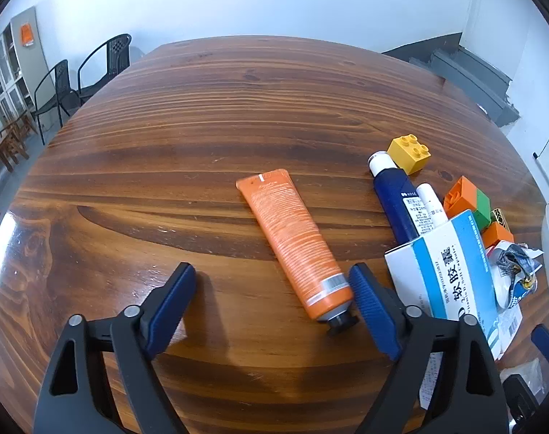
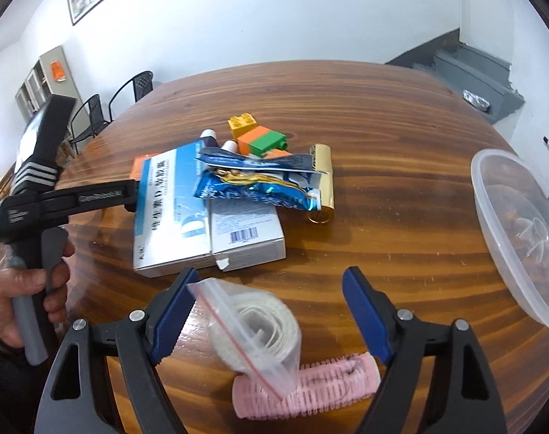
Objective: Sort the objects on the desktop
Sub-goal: 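Grasp the orange tube with the left tool while the right tool grasps the zip bag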
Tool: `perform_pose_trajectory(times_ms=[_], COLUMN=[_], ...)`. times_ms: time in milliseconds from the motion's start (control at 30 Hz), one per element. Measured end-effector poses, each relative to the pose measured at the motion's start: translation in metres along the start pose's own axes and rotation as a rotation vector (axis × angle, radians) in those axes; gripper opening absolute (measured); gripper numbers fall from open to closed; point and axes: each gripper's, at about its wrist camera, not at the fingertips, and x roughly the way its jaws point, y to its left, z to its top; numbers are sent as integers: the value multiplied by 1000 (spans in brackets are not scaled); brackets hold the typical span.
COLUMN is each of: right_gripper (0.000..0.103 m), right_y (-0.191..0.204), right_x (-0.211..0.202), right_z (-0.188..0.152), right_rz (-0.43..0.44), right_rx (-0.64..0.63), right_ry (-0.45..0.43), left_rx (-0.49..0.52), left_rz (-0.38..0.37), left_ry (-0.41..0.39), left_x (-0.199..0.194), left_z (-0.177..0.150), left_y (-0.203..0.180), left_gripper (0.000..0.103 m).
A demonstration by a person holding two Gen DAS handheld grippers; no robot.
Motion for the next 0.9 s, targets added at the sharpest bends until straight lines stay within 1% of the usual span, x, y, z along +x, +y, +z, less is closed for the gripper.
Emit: perform_pose_trajectory(times_ms=[67, 133, 267, 333, 367, 400, 433, 467, 500, 600, 700, 833, 900], right_gripper=[84, 84, 84, 84, 84, 84, 84, 84, 84, 84, 79, 71, 63], right_y=[3, 4, 3, 1, 1, -2, -5, -6, -9, -11, -13, -5, 0], right_x=[-1, -3, -6, -6, -7, -9, -10, -10, -10, -11, -12, -12, -10], right_z=[-1, -5, -5, -8, -10, -9, -10, -10, -11, -14, -16, -19, -20], right_rz=[2, 12, 30, 36, 37, 40, 42, 45, 50, 45, 52, 67, 67], right_rx=[-6, -7, -18, -24, -24, -22, -20, -18, -16, -14, -28, -70, -87], right_ry=[1, 0, -4, -8, -10, -11, -10, -9, -6, 0, 9, 23, 31], left_rx=[-19, -46, -41, -26, -7, 12, 24, 32, 33, -1, -11, -12, -10], left_rz=[-27, -57, -27, -21, -15, -8, -5, -3, -4, -33, -36, -54, -71], left_ry=[-4, -5, -12, -16, -22, -26, -31, -36, -38, -37, -74, -133, -144], left_x=[-2, -3, -2, 2, 1, 1, 0, 0, -1, -4, -16, -37, -44], left_z=[2, 4, 7, 8, 7, 7, 6, 6, 6, 4, 3, 1, -1], left_y=[4, 9, 8, 3, 0, -3, -5, -5, -5, 3, 7, 8, 6], left_gripper=[81, 81, 81, 77, 69, 58, 52, 36, 30, 30, 30, 30, 30])
